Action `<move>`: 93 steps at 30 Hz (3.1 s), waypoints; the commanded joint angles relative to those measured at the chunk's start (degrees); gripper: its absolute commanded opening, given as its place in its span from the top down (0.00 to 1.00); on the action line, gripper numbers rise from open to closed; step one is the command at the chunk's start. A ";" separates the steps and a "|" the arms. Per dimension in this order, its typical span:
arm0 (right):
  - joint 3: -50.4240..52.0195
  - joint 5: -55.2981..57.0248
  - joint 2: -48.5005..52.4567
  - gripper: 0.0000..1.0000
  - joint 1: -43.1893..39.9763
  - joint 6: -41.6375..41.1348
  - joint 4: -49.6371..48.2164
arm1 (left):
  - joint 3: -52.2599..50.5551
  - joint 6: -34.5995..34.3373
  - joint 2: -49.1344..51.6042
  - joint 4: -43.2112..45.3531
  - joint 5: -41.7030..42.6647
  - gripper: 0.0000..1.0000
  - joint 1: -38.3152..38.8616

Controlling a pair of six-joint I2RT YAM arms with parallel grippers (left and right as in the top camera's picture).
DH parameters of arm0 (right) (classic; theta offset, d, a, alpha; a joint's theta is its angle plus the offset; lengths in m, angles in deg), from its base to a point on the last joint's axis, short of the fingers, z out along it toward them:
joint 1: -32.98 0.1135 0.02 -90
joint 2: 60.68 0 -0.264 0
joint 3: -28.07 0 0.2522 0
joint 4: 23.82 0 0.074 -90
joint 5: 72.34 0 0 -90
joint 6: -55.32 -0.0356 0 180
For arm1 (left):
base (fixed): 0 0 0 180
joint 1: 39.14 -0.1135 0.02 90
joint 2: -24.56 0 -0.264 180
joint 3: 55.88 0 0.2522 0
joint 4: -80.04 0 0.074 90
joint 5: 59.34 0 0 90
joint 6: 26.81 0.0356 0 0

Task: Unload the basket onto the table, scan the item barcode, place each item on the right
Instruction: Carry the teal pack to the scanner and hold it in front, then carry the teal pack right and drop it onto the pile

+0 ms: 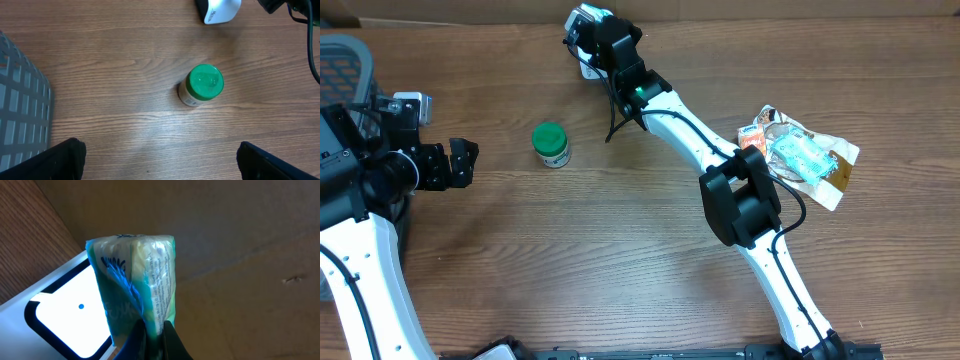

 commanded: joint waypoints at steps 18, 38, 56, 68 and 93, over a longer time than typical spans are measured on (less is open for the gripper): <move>-0.68 -3.98 -9.31 0.96 0.74 -19.98 7.69 | 0.11 0.46 0.20 0.09 0.24 0.00 -0.31; 0.74 -11.52 -39.39 0.96 -17.05 -82.07 87.56 | 0.11 0.46 0.20 0.09 0.24 0.01 -0.31; 36.68 -15.34 -39.28 0.87 -32.61 -82.68 67.30 | 0.11 0.46 0.20 0.09 0.24 0.00 -0.31; 38.71 -15.34 -39.28 0.49 -33.44 -78.23 64.59 | 0.11 0.46 0.20 0.07 0.24 0.00 -0.31; 9.57 -32.85 -39.87 0.32 -29.83 -62.90 84.06 | 0.11 0.46 0.20 0.07 0.24 0.01 -0.31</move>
